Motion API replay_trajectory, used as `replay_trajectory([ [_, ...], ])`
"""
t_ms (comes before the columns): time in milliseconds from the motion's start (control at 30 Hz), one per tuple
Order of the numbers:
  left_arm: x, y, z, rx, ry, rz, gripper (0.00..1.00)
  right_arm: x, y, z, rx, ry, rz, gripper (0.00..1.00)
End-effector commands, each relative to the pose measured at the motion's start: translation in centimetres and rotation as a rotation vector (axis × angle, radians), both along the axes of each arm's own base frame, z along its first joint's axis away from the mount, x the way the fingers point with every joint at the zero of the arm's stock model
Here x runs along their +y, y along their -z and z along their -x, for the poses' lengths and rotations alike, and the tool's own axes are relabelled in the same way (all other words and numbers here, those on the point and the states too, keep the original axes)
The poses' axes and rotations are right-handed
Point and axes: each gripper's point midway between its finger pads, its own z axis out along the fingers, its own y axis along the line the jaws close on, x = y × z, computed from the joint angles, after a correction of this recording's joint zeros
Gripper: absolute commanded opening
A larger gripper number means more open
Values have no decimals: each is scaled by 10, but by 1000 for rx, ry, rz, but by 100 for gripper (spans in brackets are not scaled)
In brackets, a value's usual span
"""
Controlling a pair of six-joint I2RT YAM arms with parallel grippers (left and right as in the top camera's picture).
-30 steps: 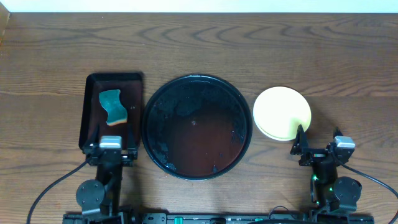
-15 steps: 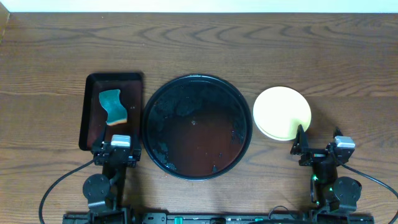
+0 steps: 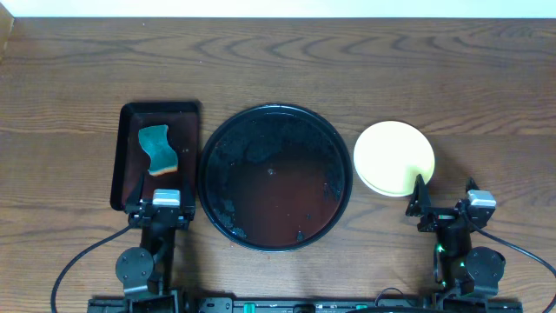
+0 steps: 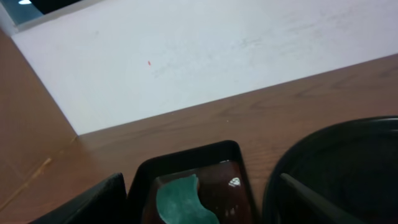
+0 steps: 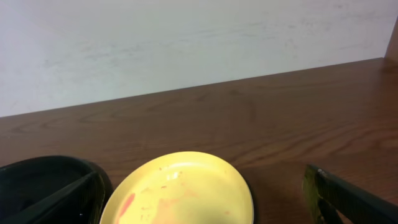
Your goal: Clean dirty plates on tray and stack at the side
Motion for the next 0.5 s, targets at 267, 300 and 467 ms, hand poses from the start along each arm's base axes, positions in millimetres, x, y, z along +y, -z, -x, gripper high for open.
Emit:
replay_trajectory([
  [267,3,33,3,125,-19,24,77,3,0,0,-1,-14,-14,99],
  [300,3,33,3,125,-19,24,77,3,0,0,-1,-14,-14,99],
  [467,3,33,2,127,-19,24,77,3,0,0,-1,-14,-14,99],
])
